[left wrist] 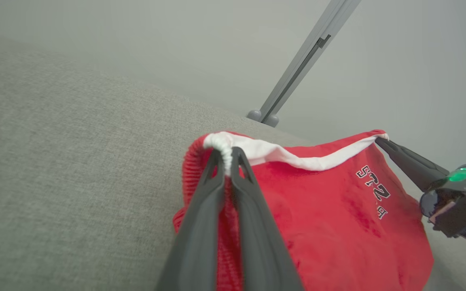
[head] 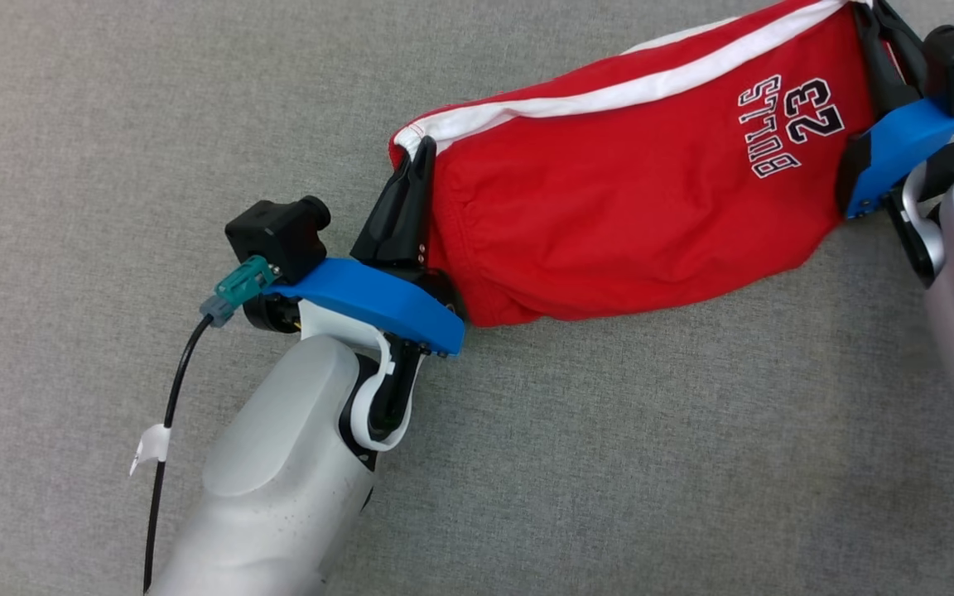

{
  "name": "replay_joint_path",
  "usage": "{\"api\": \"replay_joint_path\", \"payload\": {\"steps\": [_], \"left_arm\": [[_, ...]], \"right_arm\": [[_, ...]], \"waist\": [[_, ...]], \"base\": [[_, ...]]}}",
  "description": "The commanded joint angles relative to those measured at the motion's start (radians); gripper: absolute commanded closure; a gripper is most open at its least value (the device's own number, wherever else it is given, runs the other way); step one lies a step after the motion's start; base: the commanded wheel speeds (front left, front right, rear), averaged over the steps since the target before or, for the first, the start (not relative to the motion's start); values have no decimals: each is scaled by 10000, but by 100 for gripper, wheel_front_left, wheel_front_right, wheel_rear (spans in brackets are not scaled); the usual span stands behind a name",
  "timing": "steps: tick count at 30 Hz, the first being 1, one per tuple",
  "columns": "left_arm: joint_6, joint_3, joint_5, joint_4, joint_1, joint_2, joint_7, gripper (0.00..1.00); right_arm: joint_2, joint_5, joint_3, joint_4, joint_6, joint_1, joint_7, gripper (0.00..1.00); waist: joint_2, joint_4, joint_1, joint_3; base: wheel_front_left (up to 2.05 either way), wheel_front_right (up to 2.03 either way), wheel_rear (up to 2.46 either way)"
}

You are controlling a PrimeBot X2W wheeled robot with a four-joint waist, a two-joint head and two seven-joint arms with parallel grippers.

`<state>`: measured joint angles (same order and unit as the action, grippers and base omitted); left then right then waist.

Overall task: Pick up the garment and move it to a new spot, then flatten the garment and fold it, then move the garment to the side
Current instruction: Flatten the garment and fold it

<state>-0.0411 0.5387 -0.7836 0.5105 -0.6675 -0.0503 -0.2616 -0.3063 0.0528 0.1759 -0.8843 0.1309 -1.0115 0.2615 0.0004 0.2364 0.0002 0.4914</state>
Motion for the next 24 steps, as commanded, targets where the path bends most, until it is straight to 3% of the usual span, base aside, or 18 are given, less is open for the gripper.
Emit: {"api": "replay_joint_path", "payload": {"steps": [1, 2, 3, 11, 14, 22, 23, 24], "left_arm": [[99, 9, -29, -34, -201, 1, -41, 79], [175, -55, -165, -59, -147, -1, -40, 59], [250, -31, -246, -15, -39, 1, -41, 0], [690, -438, 32, -204, 709, 1, -41, 0], [723, -640, 229, -306, 1094, -4, -41, 0], [756, -1122, 686, -564, 1743, 2, -41, 0], [759, -1198, 716, -575, 1782, -7, -41, 0], [758, -1244, 785, -592, 1806, -7, -41, 0]], "right_arm": [[66, 80, -128, -101, -2, -202, 52, 2], [117, 160, -162, -247, -2, -227, 52, 0], [175, 188, -225, -315, -2, -266, 52, 0], [152, 328, -737, -393, -1, 96, 52, 0], [261, -4, -597, -943, -2, 459, 45, 0], [792, -1485, 903, -2846, 13, 763, -843, 0], [846, -1706, 1095, -2956, 16, 793, -979, 26], [889, -1960, 1259, -3021, 24, 798, -1081, 100]], "waist": [[-4, -2, -2, 72], [-4, -43, -2, 118], [-4, -63, -2, 133], [-4, -211, -2, 94], [-4, -274, -2, 4], [-4, -418, -2, -277], [-4, -431, -2, -326], [-4, -446, -2, -364]], "base": [[0, 0, 0], [0, 0, 0], [0, 0, 0], [0, 0, 0], [0, 0, 0], [0, 0, 0], [0, 0, 0], [0, 0, 0]]}}
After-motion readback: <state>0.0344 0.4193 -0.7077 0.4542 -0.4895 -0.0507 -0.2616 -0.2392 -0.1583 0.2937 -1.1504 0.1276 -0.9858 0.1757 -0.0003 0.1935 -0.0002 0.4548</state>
